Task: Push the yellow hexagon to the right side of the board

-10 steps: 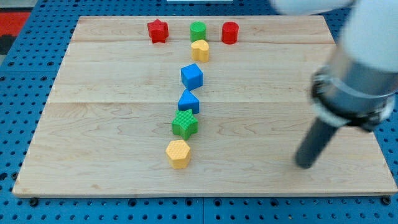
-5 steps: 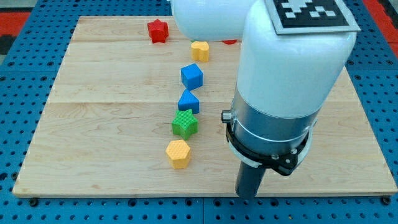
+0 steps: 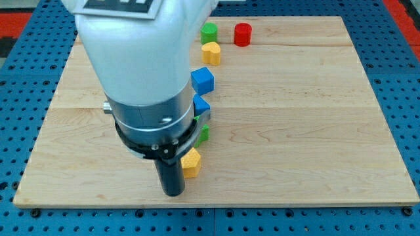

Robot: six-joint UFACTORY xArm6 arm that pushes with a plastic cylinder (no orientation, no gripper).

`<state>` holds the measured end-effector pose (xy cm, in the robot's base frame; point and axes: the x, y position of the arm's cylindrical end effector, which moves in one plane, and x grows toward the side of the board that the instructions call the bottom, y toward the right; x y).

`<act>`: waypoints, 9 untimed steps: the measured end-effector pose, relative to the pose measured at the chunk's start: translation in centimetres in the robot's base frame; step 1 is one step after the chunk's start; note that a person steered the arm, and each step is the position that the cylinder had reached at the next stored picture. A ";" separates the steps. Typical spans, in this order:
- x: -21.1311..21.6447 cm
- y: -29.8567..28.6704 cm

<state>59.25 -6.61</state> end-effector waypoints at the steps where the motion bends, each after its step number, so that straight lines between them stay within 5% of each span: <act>1: -0.8 -4.1; 2: -2.6 2.5; 4: -4.8 5.9; 5: -5.0 16.6; 6: -5.0 12.8; 7: -4.2 2.6; 8: -7.1 -2.1; 9: -10.1 1.3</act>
